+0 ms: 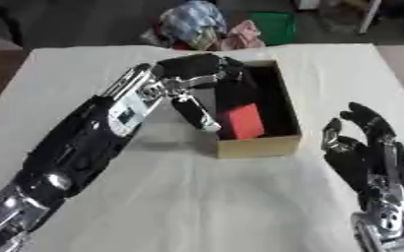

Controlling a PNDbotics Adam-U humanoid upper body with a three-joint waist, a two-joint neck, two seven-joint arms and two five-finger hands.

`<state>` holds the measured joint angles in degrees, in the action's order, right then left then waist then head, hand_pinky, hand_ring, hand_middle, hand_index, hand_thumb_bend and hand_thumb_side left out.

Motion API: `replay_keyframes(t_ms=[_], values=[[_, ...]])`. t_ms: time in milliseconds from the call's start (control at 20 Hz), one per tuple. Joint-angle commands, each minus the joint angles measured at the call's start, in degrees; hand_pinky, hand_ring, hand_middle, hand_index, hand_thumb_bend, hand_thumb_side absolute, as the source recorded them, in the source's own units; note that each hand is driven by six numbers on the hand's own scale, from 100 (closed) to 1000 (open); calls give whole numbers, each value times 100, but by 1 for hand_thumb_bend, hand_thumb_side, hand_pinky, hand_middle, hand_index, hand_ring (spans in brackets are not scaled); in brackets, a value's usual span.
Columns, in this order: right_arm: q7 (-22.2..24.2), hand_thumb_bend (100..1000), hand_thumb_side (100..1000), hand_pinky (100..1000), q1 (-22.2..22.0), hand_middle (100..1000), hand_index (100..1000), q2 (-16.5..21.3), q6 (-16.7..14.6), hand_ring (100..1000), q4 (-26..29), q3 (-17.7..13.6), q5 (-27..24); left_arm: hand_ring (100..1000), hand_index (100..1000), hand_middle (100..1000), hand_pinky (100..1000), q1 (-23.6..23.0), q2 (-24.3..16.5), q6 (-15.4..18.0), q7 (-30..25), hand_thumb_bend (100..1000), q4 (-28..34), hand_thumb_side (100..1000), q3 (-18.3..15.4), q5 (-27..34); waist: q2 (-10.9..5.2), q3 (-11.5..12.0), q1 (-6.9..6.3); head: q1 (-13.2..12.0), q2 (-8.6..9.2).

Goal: Pick up objects on the table and place them in the box.

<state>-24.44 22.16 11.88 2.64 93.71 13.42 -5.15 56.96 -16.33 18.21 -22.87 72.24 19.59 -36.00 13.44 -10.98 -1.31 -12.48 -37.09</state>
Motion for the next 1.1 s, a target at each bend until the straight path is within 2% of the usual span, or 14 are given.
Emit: replay_keyframes(t_ms=[50, 200, 350, 550, 800, 1100], values=[[-43, 100, 100, 655, 51, 696, 818, 100, -19, 934, 68, -72, 11, 694, 820, 676, 832, 1, -403, -346, 303, 303, 797, 153, -145, 731, -101, 50, 7, 61, 61], [-101, 100, 100, 655, 30, 696, 818, 160, -25, 934, 79, -135, 33, 682, 805, 653, 843, -410, -864, -901, 703, 217, 1837, 146, -374, 1759, -100, 161, -14, 147, 54], [-164, 100, 100, 655, -7, 696, 818, 207, -32, 933, 89, -198, 45, 676, 791, 645, 847, -988, -1234, -1477, 1146, 186, 2793, 130, -773, 2789, -105, 292, -21, 240, 44], [-221, 100, 100, 655, -22, 696, 818, 238, -43, 933, 107, -258, 67, 669, 783, 635, 854, -1823, -1438, -1865, 1820, 161, 3714, 111, -1360, 3614, -110, 431, -20, 324, 38], [-278, 100, 100, 655, -41, 696, 818, 262, -46, 934, 121, -314, 69, 661, 771, 622, 874, -2894, -1227, -2058, 2539, 106, 4104, 120, -1936, 4036, -84, 556, 7, 406, 21], [-314, 100, 100, 655, -57, 696, 818, 294, -42, 934, 138, -344, 51, 659, 773, 620, 886, -3621, -1013, -2030, 2787, 100, 3983, 138, -2161, 4070, -59, 637, 36, 451, -17]])
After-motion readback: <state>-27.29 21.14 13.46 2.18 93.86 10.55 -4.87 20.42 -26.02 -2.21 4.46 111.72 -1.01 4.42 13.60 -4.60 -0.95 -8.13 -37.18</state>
